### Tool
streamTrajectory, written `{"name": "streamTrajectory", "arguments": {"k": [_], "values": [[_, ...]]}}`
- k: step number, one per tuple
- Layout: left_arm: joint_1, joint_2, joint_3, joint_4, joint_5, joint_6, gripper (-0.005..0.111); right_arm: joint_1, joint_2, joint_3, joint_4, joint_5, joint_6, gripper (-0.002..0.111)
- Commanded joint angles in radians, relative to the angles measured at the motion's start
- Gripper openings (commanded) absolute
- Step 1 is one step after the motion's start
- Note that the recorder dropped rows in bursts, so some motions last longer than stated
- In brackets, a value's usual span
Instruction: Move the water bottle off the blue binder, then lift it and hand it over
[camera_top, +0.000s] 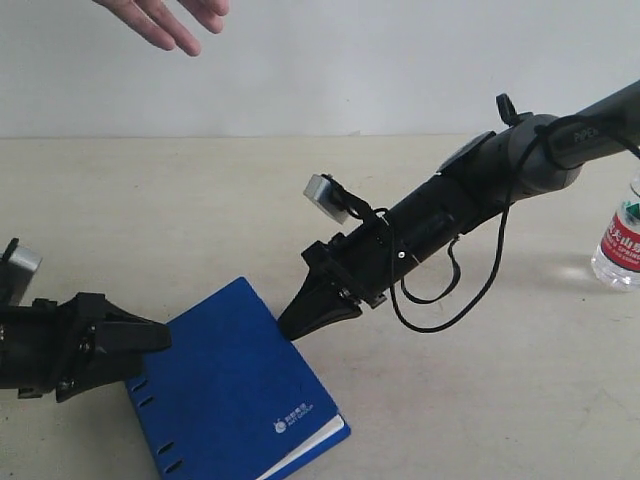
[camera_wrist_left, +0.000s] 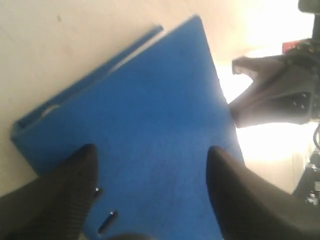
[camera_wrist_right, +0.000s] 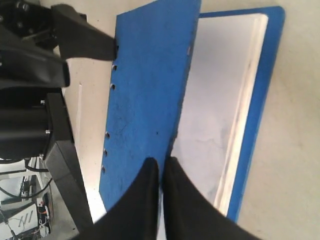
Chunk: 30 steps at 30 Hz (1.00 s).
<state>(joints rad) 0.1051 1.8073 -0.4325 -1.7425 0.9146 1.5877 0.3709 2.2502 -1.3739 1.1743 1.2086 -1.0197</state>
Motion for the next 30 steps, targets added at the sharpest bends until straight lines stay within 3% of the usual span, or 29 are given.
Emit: {"name": "streamTrajectory", "arguments": {"k": [1, 6, 11, 13, 19, 24, 30], "values": [[0.002, 0.0, -0.029, -0.002, -0.074, -0.023, 0.06, -0.002, -0.007, 0.006, 0.028, 0.012, 0.002, 0.0], [0.002, 0.0, -0.01, -0.002, -0.07, -0.041, 0.06, -0.002, -0.006, 0.006, 0.028, 0.012, 0.037, 0.006], [0.004, -0.035, -0.008, -0.002, -0.074, -0.026, 0.06, -0.002, -0.006, 0.006, 0.028, 0.012, 0.038, 0.033], [0.014, -0.079, -0.01, -0.002, -0.094, -0.026, 0.06, -0.002, -0.006, 0.006, 0.022, 0.012, 0.034, 0.038], [0.025, -0.213, 0.013, -0.001, -0.298, -0.069, 0.06, -0.002, -0.006, 0.006, -0.085, -0.016, 0.053, 0.04], [0.025, -0.195, 0.084, -0.002, -0.212, -0.066, 0.06, -0.002, -0.006, 0.006, -0.258, -0.139, 0.207, 0.04], [0.023, -0.138, 0.091, -0.002, -0.171, -0.056, 0.06, -0.002, -0.006, 0.006, -0.236, -0.07, 0.2, 0.04]]}}
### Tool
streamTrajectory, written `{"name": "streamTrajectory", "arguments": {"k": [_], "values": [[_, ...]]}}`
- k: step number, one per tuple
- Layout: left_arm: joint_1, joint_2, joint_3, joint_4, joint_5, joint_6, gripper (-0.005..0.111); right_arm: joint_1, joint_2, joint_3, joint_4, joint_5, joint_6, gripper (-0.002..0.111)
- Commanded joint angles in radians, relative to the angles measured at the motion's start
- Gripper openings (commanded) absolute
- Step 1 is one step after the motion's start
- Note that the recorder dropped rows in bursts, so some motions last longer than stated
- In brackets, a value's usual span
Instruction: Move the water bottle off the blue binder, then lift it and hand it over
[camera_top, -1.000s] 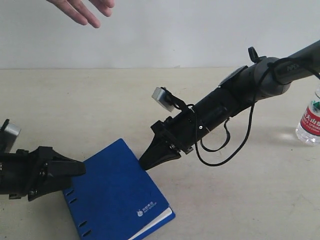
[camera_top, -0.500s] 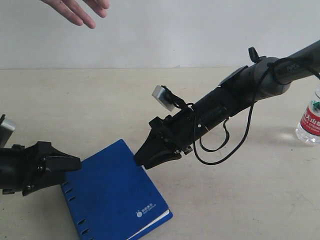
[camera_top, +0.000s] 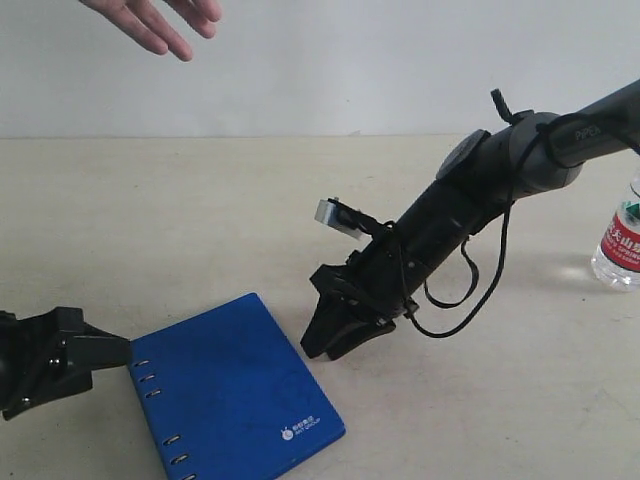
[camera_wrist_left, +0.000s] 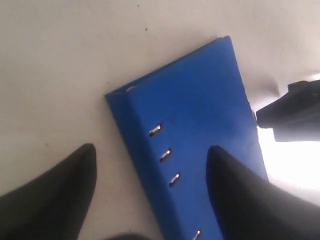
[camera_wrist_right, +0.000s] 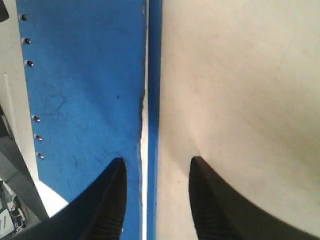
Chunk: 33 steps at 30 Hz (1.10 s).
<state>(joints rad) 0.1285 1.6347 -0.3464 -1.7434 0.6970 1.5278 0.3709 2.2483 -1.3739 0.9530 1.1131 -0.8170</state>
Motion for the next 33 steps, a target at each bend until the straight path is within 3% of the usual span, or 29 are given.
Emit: {"name": "streamTrajectory", "arguments": {"k": [1, 10, 15, 23, 27, 31, 33], "values": [[-0.001, 0.047, 0.003, -0.001, 0.067, 0.004, 0.06, -0.002, -0.005, 0.006, -0.006, 0.036, -0.005, 0.04], [-0.001, 0.21, -0.004, -0.001, 0.203, 0.041, 0.06, 0.0, -0.005, 0.006, 0.188, 0.108, -0.098, 0.04], [-0.001, 0.27, -0.064, -0.001, 0.38, 0.076, 0.06, 0.0, -0.005, 0.006, 0.186, 0.108, -0.098, 0.039], [-0.001, 0.278, -0.108, -0.001, 0.35, 0.058, 0.06, -0.002, -0.005, 0.006, 0.122, 0.108, -0.053, 0.039], [-0.001, 0.278, -0.108, 0.004, 0.231, 0.053, 0.06, -0.002, -0.005, 0.006, -0.057, 0.004, 0.106, 0.039], [-0.005, 0.278, -0.108, 0.025, 0.17, 0.031, 0.06, -0.002, -0.005, 0.006, -0.152, 0.073, 0.135, 0.039], [-0.052, 0.278, -0.108, -0.001, 0.172, 0.031, 0.06, -0.002, -0.005, 0.006, -0.106, 0.083, 0.113, 0.039]]}}
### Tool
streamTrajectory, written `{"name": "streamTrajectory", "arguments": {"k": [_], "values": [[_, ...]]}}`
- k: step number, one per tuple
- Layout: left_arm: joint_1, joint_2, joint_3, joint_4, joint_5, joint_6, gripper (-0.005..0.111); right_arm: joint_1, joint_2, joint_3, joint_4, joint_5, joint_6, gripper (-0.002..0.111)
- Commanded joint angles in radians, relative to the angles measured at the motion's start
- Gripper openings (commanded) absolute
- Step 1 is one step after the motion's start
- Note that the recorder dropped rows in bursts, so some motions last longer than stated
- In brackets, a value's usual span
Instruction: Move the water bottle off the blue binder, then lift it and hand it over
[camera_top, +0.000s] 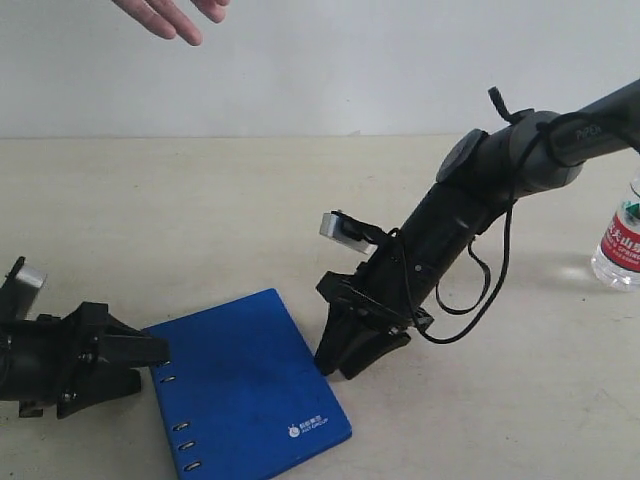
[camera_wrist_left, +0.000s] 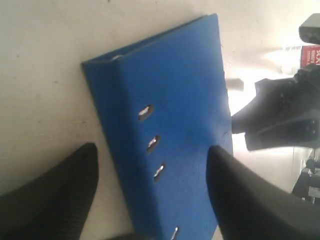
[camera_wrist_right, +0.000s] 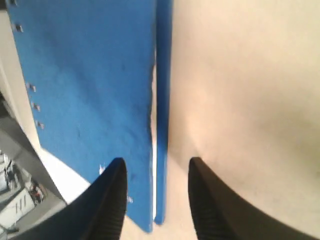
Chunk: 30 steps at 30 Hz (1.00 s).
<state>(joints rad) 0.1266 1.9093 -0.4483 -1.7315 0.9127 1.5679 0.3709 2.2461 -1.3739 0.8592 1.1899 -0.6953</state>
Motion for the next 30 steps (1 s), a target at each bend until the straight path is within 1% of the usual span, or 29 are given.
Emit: {"name": "streamTrajectory", "arguments": {"k": [1, 4, 8, 9, 11, 13, 15, 16, 18, 22, 24, 26, 27, 28, 29, 30], "values": [[-0.117, 0.003, -0.014, -0.013, -0.049, 0.003, 0.06, -0.002, 0.004, 0.006, 0.058, 0.021, -0.051, 0.039], [-0.236, 0.005, -0.055, -0.013, -0.056, -0.021, 0.06, -0.002, 0.032, 0.006, 0.186, 0.031, -0.121, 0.039], [-0.343, 0.005, -0.146, -0.013, -0.036, -0.078, 0.06, 0.0, 0.047, 0.006, 0.223, 0.031, -0.128, 0.039], [-0.348, 0.005, -0.162, -0.013, -0.024, -0.08, 0.06, -0.002, 0.041, 0.006, 0.223, 0.031, -0.128, 0.039], [-0.345, 0.005, -0.194, -0.013, 0.041, -0.078, 0.06, -0.002, 0.018, 0.006, 0.244, 0.031, -0.148, 0.039], [-0.345, 0.005, -0.218, -0.013, 0.118, -0.038, 0.06, -0.002, -0.008, 0.006, 0.261, 0.031, -0.186, 0.039], [-0.345, 0.005, -0.222, -0.013, 0.275, 0.049, 0.06, -0.002, -0.012, 0.006, 0.24, 0.031, -0.193, 0.039], [-0.345, 0.005, -0.222, -0.013, 0.308, 0.12, 0.06, -0.002, -0.003, 0.006, 0.215, 0.031, -0.181, 0.039], [-0.345, 0.003, -0.222, -0.013, 0.308, 0.137, 0.06, -0.002, 0.009, 0.006, 0.198, 0.031, -0.136, 0.039], [-0.347, 0.025, -0.222, -0.013, 0.308, 0.141, 0.06, -0.002, 0.02, 0.006, 0.195, 0.031, -0.13, 0.039], [-0.347, 0.043, -0.222, -0.011, 0.27, 0.103, 0.06, -0.002, 0.02, 0.006, 0.195, 0.031, -0.133, 0.039], [-0.347, 0.066, -0.222, 0.0, 0.308, 0.038, 0.06, -0.002, 0.02, 0.006, 0.195, 0.031, -0.145, 0.039], [-0.354, 0.07, -0.223, -0.006, 0.308, 0.035, 0.06, -0.002, 0.02, 0.006, 0.197, 0.031, -0.145, 0.039], [-0.361, 0.064, -0.223, -0.003, 0.308, 0.049, 0.06, -0.002, 0.02, 0.006, 0.197, 0.031, -0.145, 0.038], [-0.36, 0.064, -0.223, -0.001, 0.308, 0.12, 0.06, -0.002, 0.02, 0.006, 0.199, 0.031, -0.145, 0.035], [-0.36, 0.064, -0.223, -0.007, 0.308, 0.152, 0.06, -0.002, 0.02, 0.006, 0.199, 0.031, -0.145, 0.031]]}}
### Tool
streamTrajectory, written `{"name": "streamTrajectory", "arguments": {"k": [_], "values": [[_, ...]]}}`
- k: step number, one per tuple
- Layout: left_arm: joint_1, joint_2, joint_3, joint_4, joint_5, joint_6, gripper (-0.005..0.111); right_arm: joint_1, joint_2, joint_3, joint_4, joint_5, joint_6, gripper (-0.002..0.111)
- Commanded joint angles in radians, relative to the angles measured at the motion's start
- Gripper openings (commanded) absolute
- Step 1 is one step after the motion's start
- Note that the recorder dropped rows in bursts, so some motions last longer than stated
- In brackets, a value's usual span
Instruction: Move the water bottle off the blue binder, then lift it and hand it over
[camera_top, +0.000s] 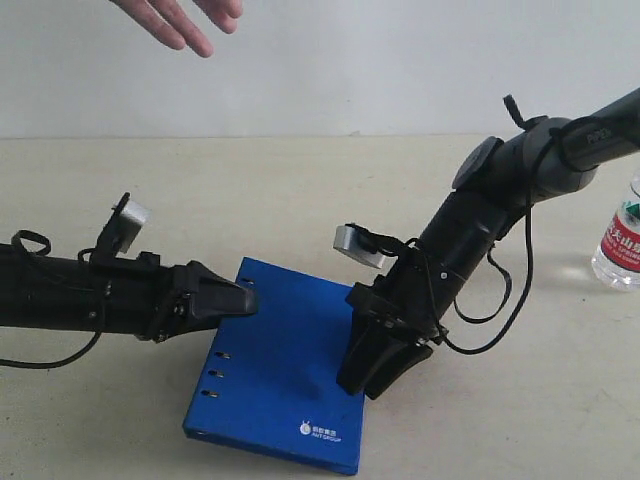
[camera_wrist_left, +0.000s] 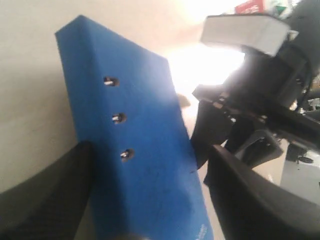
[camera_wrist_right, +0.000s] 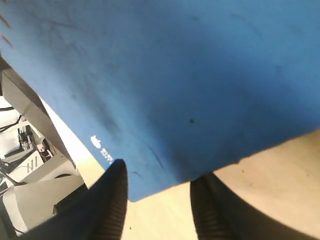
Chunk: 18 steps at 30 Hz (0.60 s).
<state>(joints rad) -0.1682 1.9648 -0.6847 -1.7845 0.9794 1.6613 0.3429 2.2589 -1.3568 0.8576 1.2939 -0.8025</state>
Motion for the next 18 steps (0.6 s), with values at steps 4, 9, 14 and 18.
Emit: {"name": "streamTrajectory", "arguments": {"k": [4, 9, 14, 18], "values": [[-0.071, 0.002, 0.003, 0.04, 0.242, -0.078, 0.06, 0.026, 0.007, -0.011, 0.201, -0.073, -0.038, 0.014], [-0.095, -0.006, -0.002, 0.04, 0.242, -0.042, 0.06, 0.026, 0.007, -0.011, 0.199, -0.073, -0.038, 0.004], [-0.157, -0.067, -0.008, 0.04, 0.242, -0.049, 0.057, 0.026, 0.007, -0.011, 0.197, -0.079, -0.052, 0.004], [-0.198, -0.107, -0.008, 0.051, 0.242, -0.034, 0.056, 0.026, 0.007, -0.011, 0.197, -0.106, -0.112, 0.004]]}}
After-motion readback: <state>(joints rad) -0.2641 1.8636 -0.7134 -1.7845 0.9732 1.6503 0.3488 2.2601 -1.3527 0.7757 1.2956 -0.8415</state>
